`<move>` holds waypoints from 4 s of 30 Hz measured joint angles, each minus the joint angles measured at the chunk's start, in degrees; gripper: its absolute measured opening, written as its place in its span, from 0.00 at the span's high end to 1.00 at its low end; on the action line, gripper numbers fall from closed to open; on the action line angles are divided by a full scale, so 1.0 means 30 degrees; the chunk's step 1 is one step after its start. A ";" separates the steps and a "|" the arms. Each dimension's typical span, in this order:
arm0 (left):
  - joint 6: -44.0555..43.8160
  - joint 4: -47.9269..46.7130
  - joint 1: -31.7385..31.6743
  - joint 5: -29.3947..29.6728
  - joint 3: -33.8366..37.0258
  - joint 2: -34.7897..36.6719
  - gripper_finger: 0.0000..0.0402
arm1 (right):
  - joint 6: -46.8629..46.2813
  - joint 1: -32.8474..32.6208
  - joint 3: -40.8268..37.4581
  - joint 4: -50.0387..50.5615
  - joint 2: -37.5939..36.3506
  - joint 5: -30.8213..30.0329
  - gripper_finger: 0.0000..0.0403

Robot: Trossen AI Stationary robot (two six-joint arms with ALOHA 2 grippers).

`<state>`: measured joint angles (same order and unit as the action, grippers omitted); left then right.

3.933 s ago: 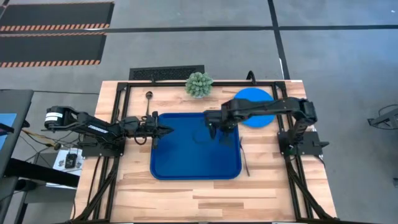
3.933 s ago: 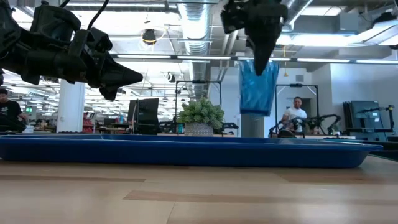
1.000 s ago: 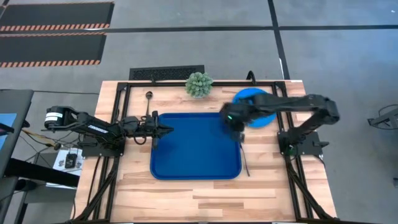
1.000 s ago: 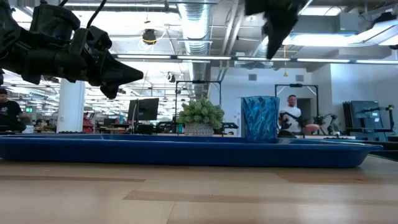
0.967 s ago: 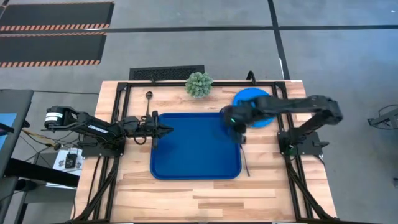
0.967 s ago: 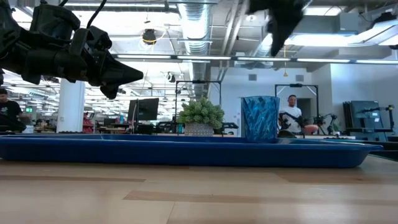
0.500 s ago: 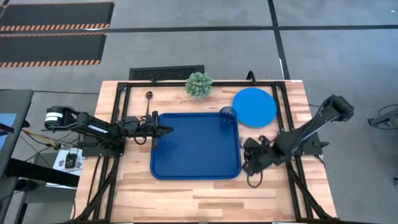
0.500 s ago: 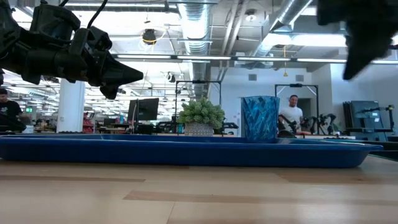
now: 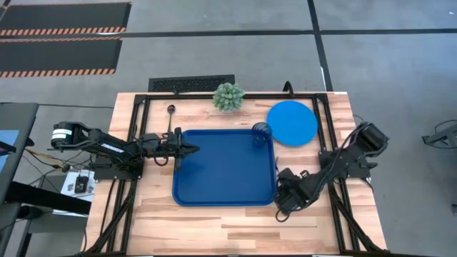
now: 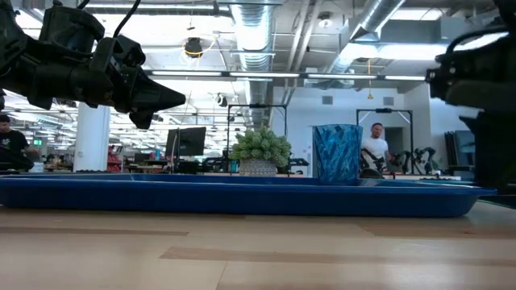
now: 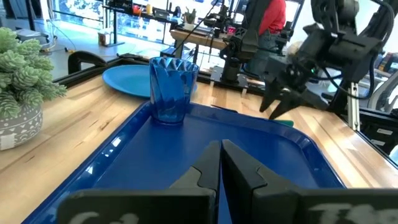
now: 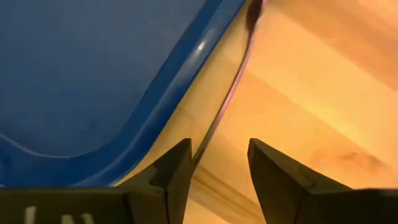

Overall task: Pick and place plate/cup/fork/spoon on tray
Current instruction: Put the fork on the top of the blue serving tray

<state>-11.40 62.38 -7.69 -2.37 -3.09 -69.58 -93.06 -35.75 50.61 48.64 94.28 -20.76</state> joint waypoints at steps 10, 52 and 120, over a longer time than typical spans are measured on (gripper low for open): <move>-0.0335 -0.0009 -0.0002 -0.0016 -0.0007 0.0000 1.00 | -0.0043 0.0002 0.0068 -0.0598 0.1318 0.0801 0.80; 0.0953 -0.1289 0.3270 0.0536 -0.3143 -0.0007 0.84 | 2.3767 0.5030 0.4962 -0.9674 0.0523 -1.2829 0.99; 1.0713 -1.7124 0.6052 0.7835 -0.6663 0.3680 1.00 | 2.6375 0.4167 0.4927 -0.8485 -0.2782 -0.8188 0.95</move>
<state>20.74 11.01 10.46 21.13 -23.08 -58.54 -13.93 -23.25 65.39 23.18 85.94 -45.32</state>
